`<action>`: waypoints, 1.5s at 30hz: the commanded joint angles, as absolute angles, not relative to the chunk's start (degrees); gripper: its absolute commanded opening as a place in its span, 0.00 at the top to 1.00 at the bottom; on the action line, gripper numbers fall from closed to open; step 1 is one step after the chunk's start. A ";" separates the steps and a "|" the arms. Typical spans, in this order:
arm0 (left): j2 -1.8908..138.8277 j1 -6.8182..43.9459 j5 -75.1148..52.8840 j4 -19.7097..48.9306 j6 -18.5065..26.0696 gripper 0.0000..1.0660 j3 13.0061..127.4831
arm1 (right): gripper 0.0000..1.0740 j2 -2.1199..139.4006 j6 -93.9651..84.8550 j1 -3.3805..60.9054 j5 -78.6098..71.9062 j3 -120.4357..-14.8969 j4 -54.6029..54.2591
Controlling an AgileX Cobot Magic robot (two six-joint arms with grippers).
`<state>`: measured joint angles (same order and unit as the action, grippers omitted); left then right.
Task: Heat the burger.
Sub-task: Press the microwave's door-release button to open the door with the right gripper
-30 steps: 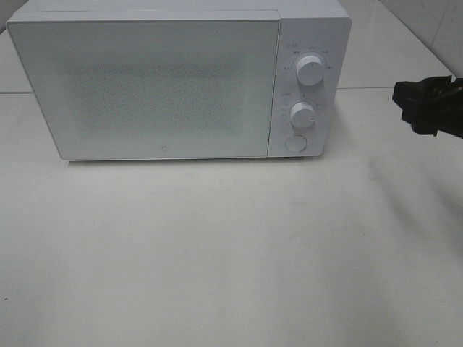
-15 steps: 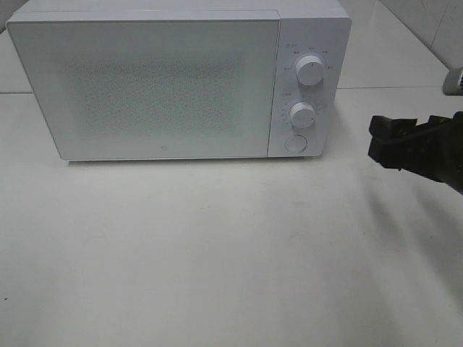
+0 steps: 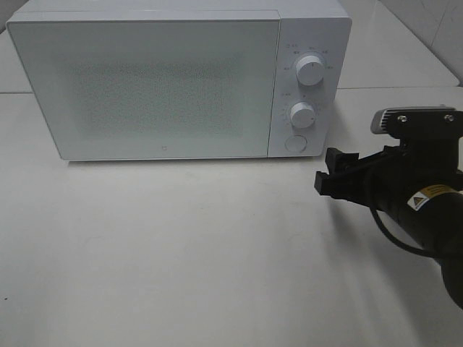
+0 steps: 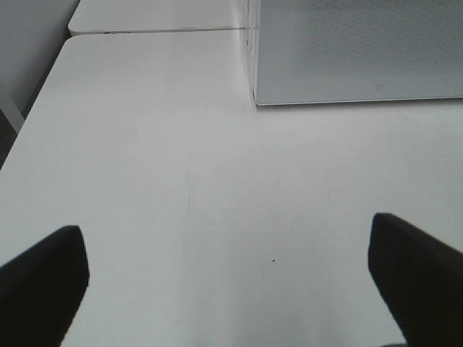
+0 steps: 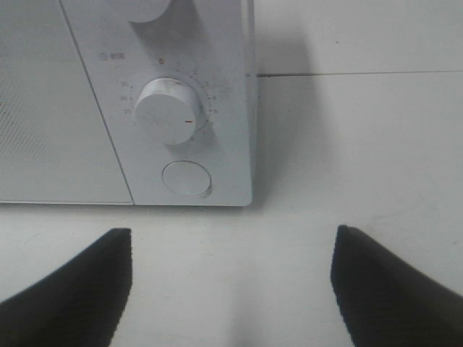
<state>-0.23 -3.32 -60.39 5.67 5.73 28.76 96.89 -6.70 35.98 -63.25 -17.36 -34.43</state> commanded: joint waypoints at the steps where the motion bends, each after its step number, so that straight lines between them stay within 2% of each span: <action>1: -1.43 -2.86 -59.53 5.50 5.33 0.06 28.59 | 0.31 97.86 -7.79 37.59 -64.29 -18.62 -35.29; 9: -1.43 -2.86 -59.53 5.50 5.33 0.06 28.59 | 0.31 98.84 -5.84 40.22 -64.00 -19.08 -37.76; 11: -1.43 -2.86 -59.53 5.50 5.33 0.06 28.59 | 0.31 98.84 2.35 40.22 -64.23 -19.08 -37.87; 14: -1.43 -2.86 -59.53 5.50 5.33 0.06 28.59 | 0.31 98.84 4.93 40.22 -64.23 -19.08 -37.87; 17: -1.43 -2.86 -59.53 5.50 5.33 0.06 28.59 | 0.31 98.84 12.20 40.22 -64.23 -19.08 -37.87; 19: -1.43 -2.86 -59.53 5.50 5.33 0.06 28.59 | 0.31 98.84 26.53 40.22 -64.17 -19.08 -37.87; 21: -1.43 -2.86 -59.53 5.50 5.33 0.06 28.59 | 0.31 98.84 29.79 40.22 -64.17 -19.08 -37.87; 22: -1.43 -2.86 -59.53 5.50 5.33 0.06 28.59 | 0.31 98.84 37.82 40.22 -64.17 -19.08 -37.87; 31: -1.43 -2.86 -59.53 5.50 5.33 0.06 28.59 | 0.32 98.84 61.31 40.22 -63.83 -19.08 -37.76; 34: -1.43 -2.86 -59.53 5.50 5.33 0.06 28.59 | 0.38 98.84 74.08 40.22 -63.83 -19.08 -37.76; 36: -1.43 -2.86 -59.53 5.50 5.33 0.06 28.59 | 0.39 98.84 76.26 40.22 -63.83 -19.08 -37.76; 37: -1.43 -2.86 -59.53 5.50 5.33 0.06 28.59 | 0.44 98.84 80.21 40.22 -63.83 -19.08 -37.76; 38: -1.43 -2.86 -59.53 5.50 5.33 0.06 28.59 | 0.44 98.84 80.21 40.22 -63.83 -19.08 -37.76; 39: -1.43 -2.86 -59.53 5.50 5.33 0.06 28.59 | 0.50 98.84 83.02 40.22 -63.83 -19.08 -37.82; 41: -1.43 -2.86 -59.53 5.50 5.33 0.06 28.59 | 0.53 98.84 84.05 40.22 -63.83 -19.08 -37.82; 42: -1.43 -2.86 -59.53 5.50 5.33 0.06 28.59 | 0.62 98.84 85.60 40.22 -63.83 -19.08 -37.82; 43: -1.43 -2.86 -59.53 5.50 5.33 0.06 28.59 | 0.62 98.84 85.60 40.22 -63.83 -19.08 -37.82; 44: -1.43 -2.86 -59.53 5.50 5.33 0.06 28.59 | 0.69 98.84 85.71 40.22 -63.83 -19.08 -38.04; 45: -1.43 -2.86 -59.53 5.50 5.33 0.06 28.59 | 0.82 98.84 85.71 40.22 -63.77 -19.08 -38.22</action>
<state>-0.23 -3.32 -60.39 5.67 5.73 28.76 98.95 84.80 39.99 -63.77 -18.62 -37.76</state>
